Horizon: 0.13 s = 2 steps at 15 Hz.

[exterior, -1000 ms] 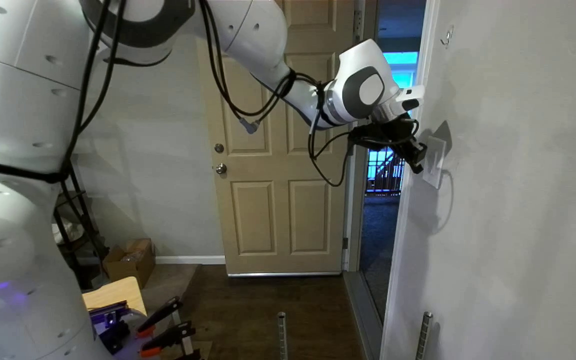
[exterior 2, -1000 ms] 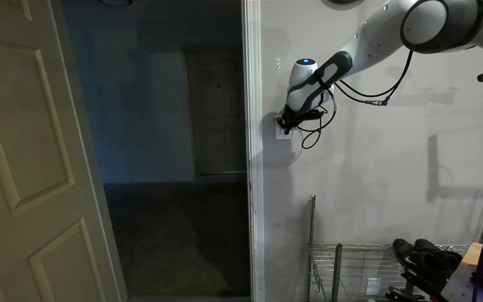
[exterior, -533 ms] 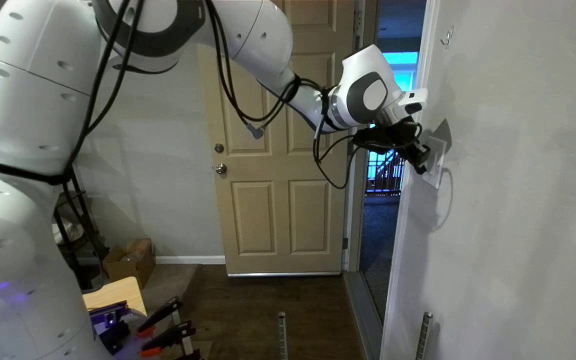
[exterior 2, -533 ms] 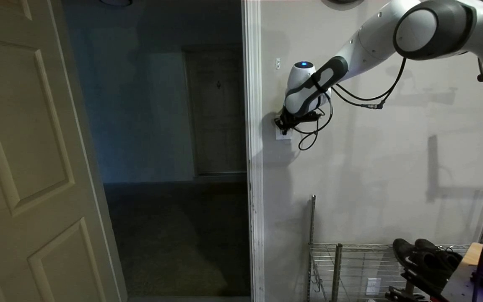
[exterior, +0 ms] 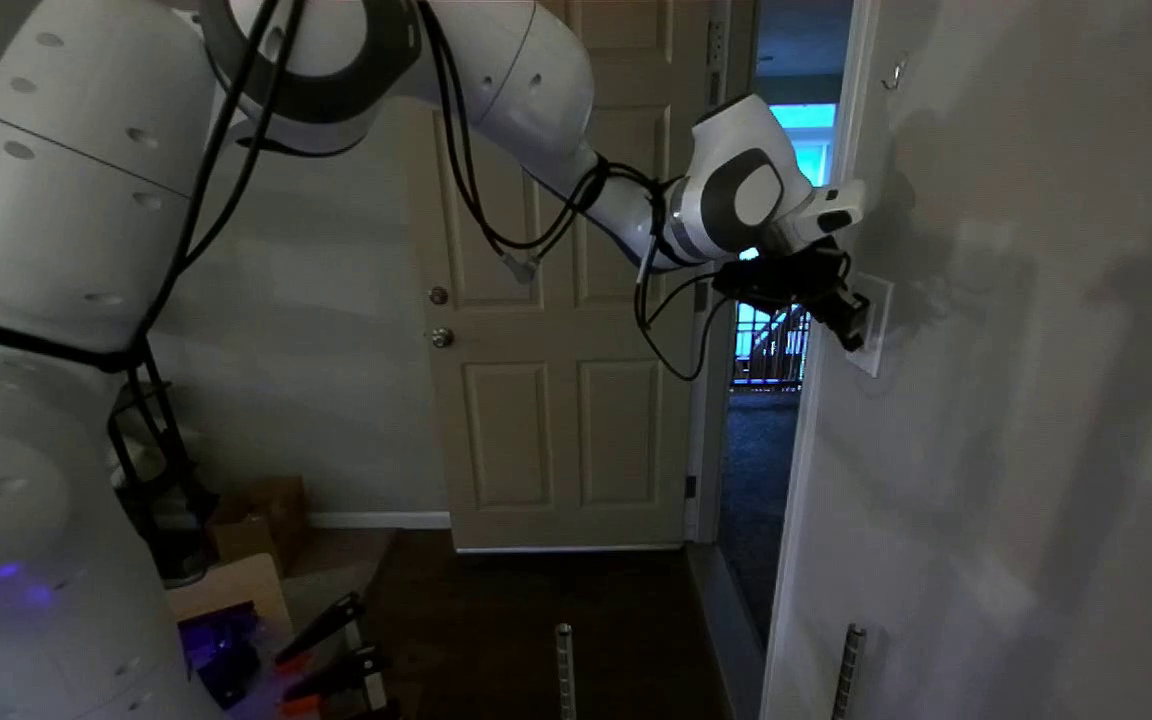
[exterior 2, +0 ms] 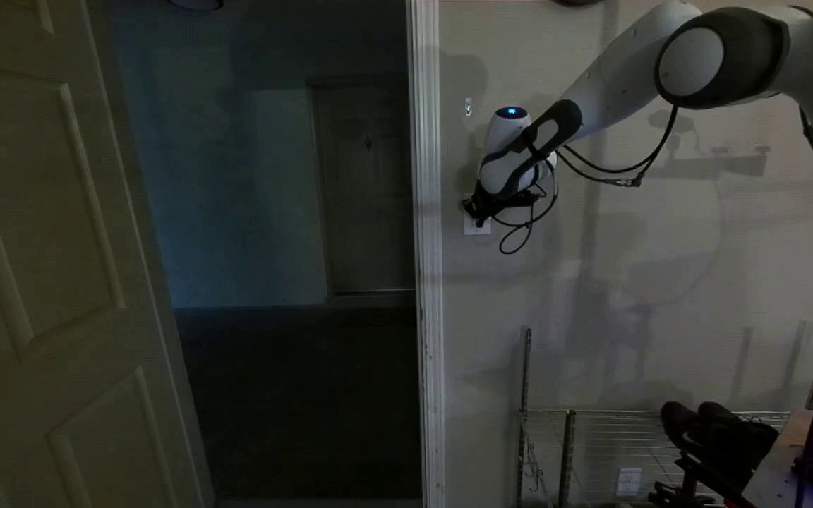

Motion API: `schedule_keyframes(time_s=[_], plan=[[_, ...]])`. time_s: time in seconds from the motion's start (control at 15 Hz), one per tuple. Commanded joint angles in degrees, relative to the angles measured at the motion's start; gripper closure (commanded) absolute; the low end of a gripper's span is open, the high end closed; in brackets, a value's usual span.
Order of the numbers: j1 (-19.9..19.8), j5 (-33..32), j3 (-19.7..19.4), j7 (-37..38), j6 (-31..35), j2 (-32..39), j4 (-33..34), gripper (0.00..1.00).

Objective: Turn off the light switch

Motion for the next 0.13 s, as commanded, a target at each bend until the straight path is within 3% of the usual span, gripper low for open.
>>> schedule_keyframes(time_s=[0.0,0.07], plan=[[0.74,1.02,-1.81,2.59,3.84,2.04,1.57,0.98],[0.96,0.91,-2.04,3.28,3.77,2.04,1.49,0.98]])
